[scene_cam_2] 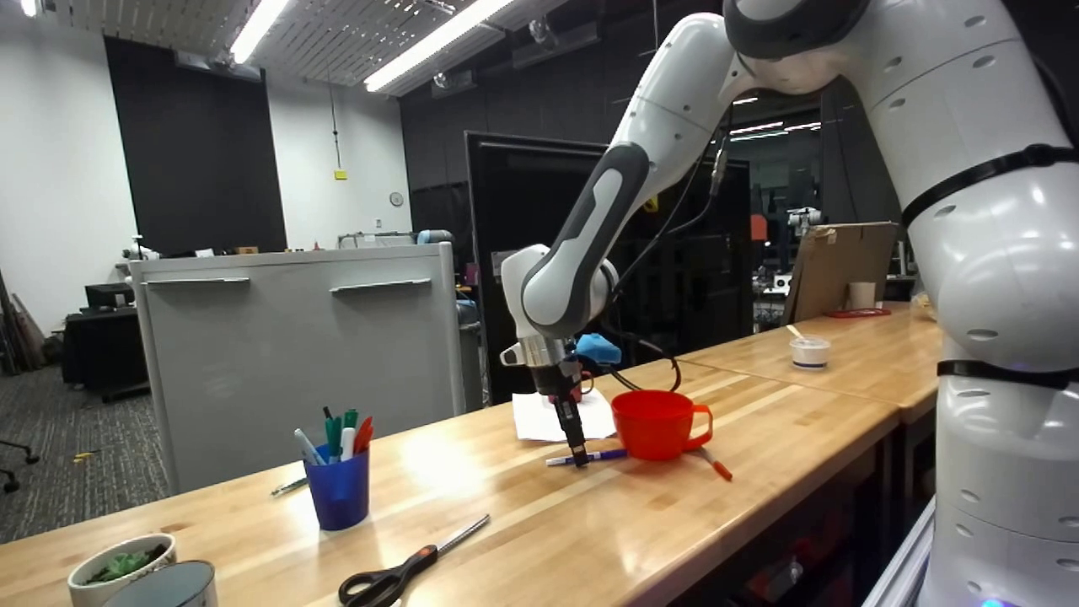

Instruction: Move the blue and white pen to the right side of the counter.

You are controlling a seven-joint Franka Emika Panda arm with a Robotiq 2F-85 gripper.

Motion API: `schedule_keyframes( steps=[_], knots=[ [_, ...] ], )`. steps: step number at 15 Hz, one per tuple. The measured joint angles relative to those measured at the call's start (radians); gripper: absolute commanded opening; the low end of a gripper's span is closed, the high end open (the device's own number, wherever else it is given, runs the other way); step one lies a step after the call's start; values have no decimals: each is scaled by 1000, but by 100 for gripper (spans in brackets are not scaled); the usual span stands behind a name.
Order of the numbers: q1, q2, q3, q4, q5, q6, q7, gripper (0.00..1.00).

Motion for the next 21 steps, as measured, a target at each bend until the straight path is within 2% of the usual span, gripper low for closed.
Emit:
schedule_keyframes(
  steps=[1,2,4,11,17,21],
  knots=[
    [0,-2,0,-2,0,0,0,1],
    [0,-3,0,-3,0,1,0,0],
    [0,-5,0,-4,0,1,0,3],
    [-1,-57,-1,0,0,-5,0,3],
    [-13,-177,-22,31,-8,-38,5,3],
    [-43,-283,-68,89,-11,-139,27,3]
  ],
)
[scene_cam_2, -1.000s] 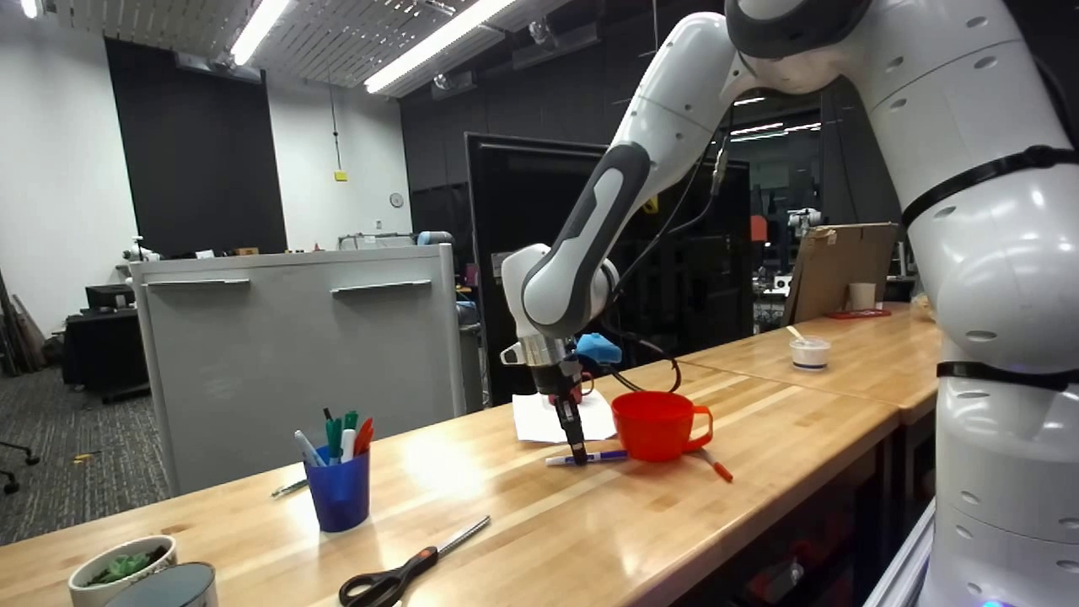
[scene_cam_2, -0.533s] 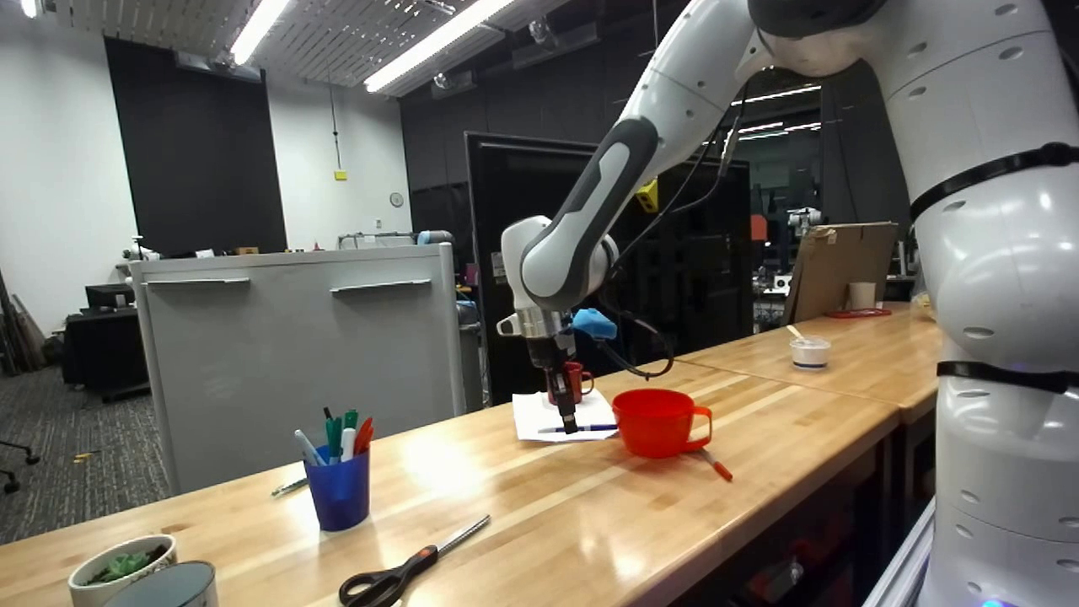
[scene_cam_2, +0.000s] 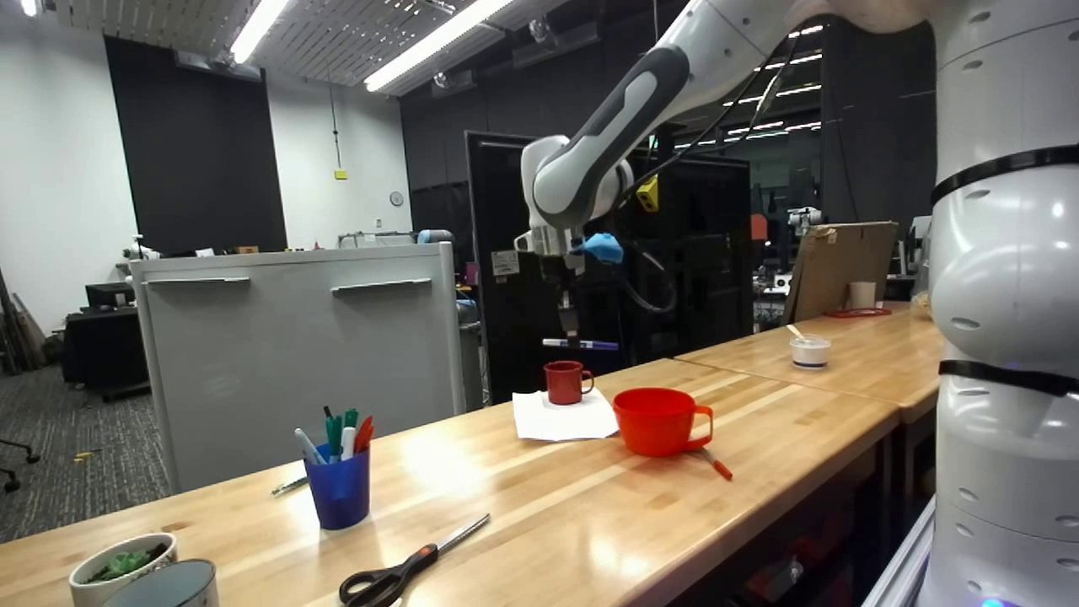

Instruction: Move the blue and white pen to the right side of the counter.

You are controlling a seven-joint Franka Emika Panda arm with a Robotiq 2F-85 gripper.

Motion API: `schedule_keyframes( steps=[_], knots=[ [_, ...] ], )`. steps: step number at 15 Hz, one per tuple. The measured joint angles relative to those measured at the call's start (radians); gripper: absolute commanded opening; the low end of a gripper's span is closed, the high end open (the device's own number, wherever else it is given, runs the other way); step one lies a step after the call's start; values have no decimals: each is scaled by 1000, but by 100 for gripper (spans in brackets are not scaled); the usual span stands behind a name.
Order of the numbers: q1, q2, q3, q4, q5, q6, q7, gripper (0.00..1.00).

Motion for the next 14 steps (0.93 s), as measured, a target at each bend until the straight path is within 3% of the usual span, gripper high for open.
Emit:
schedule_keyframes(
  steps=[7,14],
  knots=[
    [-102,-91,-134,117,6,-197,93,3],
    [-203,22,-248,123,54,-183,231,3]
  ],
)
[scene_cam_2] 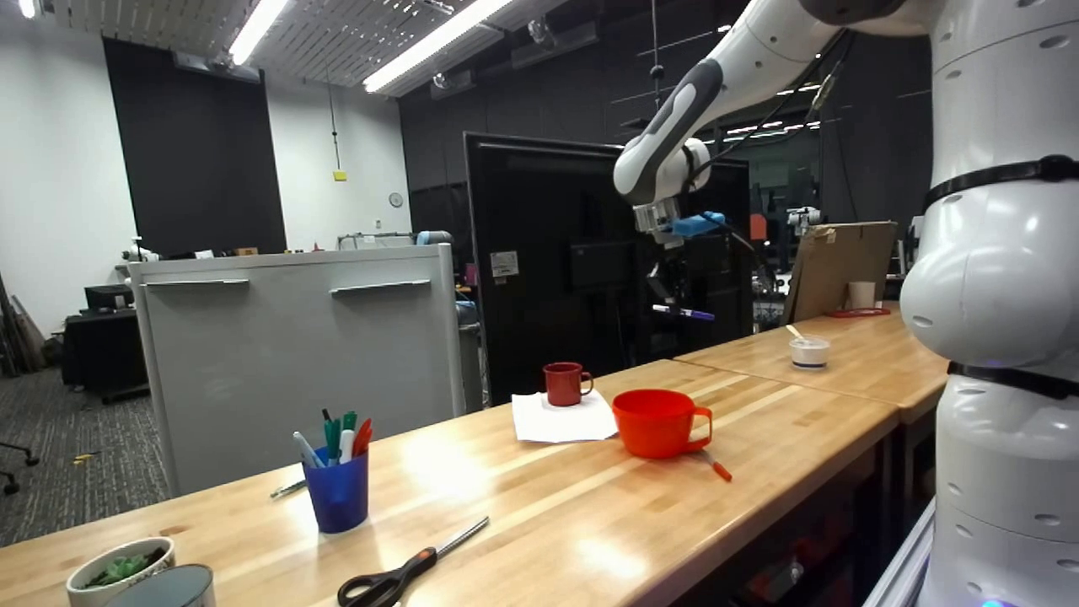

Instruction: Move the blue and white pen to the right side of the counter.

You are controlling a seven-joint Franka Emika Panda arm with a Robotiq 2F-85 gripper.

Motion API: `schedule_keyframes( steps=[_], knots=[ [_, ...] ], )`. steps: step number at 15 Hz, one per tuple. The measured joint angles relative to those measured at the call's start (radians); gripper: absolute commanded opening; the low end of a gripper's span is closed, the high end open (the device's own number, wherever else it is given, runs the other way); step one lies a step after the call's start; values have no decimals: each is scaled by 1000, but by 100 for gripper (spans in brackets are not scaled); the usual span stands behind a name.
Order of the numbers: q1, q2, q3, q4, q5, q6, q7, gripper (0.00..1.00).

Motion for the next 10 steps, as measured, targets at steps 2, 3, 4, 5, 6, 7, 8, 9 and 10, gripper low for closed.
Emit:
schedule_keyframes(
  steps=[2,3,4,5,6,7,8,9,10],
  knots=[
    [-28,64,-21,3,26,30,20,3],
    [-41,97,-28,7,42,42,27,3],
    [-52,130,-33,13,58,50,35,3],
    [-63,162,-36,20,74,56,42,3],
    [-73,194,-39,29,92,60,53,3],
    [-83,224,-39,36,112,62,63,3],
    [-94,254,-40,43,134,64,73,3],
    [-105,282,-40,49,157,68,81,3],
    [-116,308,-40,54,182,72,86,3]
  ],
)
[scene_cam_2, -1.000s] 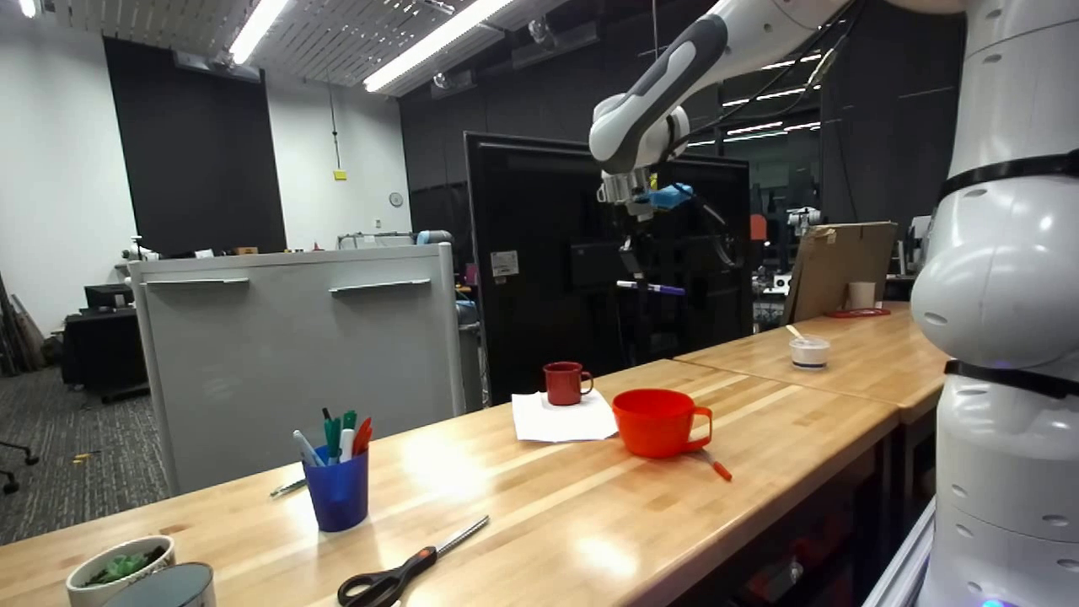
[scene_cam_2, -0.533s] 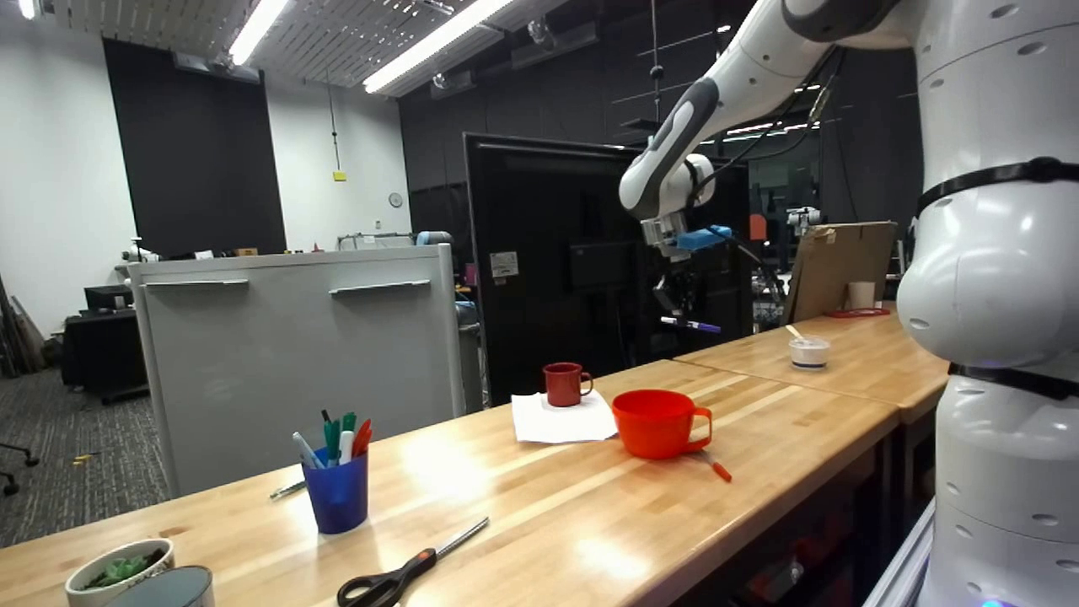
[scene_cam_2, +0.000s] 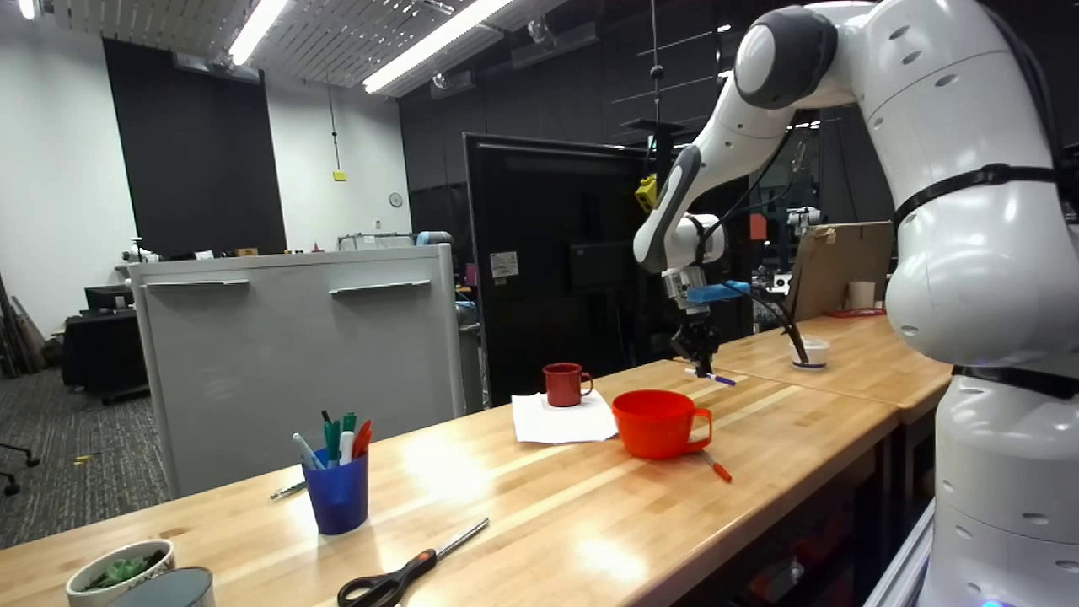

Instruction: Move the blue and white pen to the right side of the counter.

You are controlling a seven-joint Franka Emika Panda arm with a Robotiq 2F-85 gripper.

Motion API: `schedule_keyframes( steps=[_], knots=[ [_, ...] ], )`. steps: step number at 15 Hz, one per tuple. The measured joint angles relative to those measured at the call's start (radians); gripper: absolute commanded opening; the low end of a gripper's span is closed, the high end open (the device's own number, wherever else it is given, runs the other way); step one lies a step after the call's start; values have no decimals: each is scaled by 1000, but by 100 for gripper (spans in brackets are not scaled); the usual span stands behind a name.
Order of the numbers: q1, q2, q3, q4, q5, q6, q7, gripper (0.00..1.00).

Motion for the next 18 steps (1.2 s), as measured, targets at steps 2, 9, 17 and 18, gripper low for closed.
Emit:
schedule_keyframes(
  steps=[2,9,17,18],
  knots=[
    [-24,46,0,3,46,10,10,3],
    [-84,110,-14,4,99,34,64,3],
    [-92,110,-29,1,99,47,113,38],
    [-92,110,-29,1,99,48,116,42]
  ],
)
